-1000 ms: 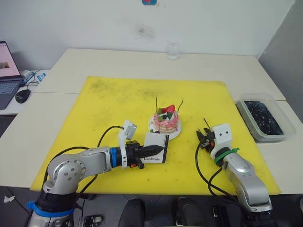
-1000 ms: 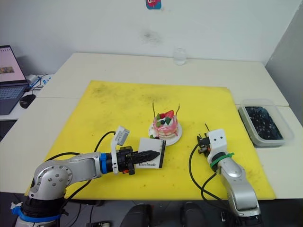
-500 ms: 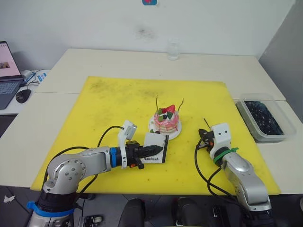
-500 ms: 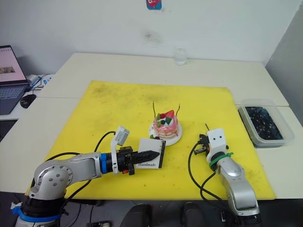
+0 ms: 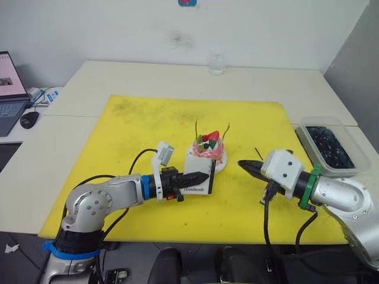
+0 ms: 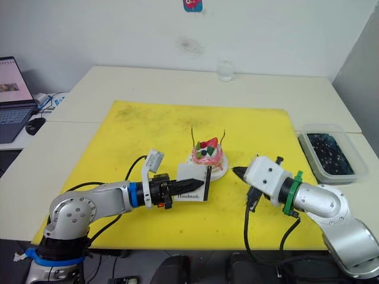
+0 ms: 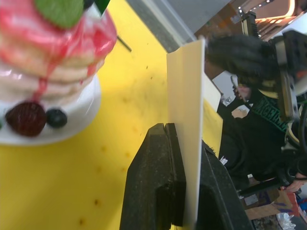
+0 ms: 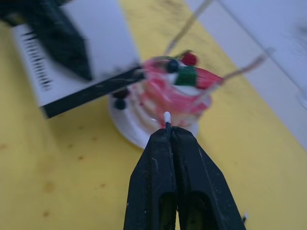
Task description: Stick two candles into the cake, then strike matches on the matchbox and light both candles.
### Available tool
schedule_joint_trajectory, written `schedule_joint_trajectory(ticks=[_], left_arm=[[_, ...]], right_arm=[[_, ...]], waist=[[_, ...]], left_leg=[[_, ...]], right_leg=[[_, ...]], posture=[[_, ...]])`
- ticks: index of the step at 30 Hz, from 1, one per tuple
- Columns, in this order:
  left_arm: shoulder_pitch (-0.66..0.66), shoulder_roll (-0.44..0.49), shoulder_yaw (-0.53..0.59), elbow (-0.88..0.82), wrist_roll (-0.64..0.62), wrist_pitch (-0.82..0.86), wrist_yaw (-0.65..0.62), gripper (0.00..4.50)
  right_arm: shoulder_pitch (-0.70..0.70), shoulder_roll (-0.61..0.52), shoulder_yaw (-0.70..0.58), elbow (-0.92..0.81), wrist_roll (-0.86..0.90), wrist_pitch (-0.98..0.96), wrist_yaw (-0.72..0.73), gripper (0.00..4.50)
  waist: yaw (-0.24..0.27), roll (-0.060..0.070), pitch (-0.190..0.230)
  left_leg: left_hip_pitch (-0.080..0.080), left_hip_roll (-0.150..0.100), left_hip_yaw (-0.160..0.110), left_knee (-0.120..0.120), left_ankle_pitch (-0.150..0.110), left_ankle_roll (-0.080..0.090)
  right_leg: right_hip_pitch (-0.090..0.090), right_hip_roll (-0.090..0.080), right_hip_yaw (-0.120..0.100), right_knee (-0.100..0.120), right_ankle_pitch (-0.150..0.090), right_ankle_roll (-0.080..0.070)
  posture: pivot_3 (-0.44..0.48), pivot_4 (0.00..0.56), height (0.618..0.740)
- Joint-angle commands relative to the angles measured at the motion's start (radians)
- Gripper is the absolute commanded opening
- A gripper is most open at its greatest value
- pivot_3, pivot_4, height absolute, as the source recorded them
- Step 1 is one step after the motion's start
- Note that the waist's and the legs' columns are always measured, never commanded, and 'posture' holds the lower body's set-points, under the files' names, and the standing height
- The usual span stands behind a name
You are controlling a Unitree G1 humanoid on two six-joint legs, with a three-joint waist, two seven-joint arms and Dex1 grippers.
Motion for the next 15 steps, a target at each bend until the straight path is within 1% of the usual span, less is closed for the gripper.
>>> schedule_joint_trajectory(ticks=[1, 6, 15], left_arm=[[-0.029, -0.012, 0.006, -0.002, 0.001, -0.019, -0.025, 0.0], [-0.021, -0.01, -0.001, -0.029, 0.021, -0.024, -0.031, 0.0], [-0.009, -0.019, -0.025, -0.063, 0.089, -0.06, -0.03, 0.0]], right_arm=[[-0.052, -0.033, 0.07, -0.006, -0.025, -0.051, 0.063, 0.05], [-0.13, -0.035, 0.168, 0.031, -0.111, -0.093, 0.078, 0.05], [-0.188, -0.024, 0.213, 0.074, -0.192, -0.137, 0.093, 0.05]], waist=[[0.0, 0.0, 0.0], [0.0, 0.0, 0.0], [0.002, 0.0, 0.0]], left_leg=[[-0.001, 0.0, 0.0, 0.0, 0.0, 0.0], [-0.001, 0.0, 0.0, 0.0, 0.0, 0.0], [-0.001, 0.0, 0.0, 0.001, 0.0, 0.0]], right_leg=[[0.0, 0.0, 0.0, 0.0, 0.0, 0.0], [-0.001, 0.0, 0.0, 0.0, 0.0, 0.001], [0.0, -0.001, 0.001, 0.0, 0.0, 0.001]], posture=[[0.0, 0.15, 0.74], [0.0, 0.15, 0.74], [0.0, 0.15, 0.74]])
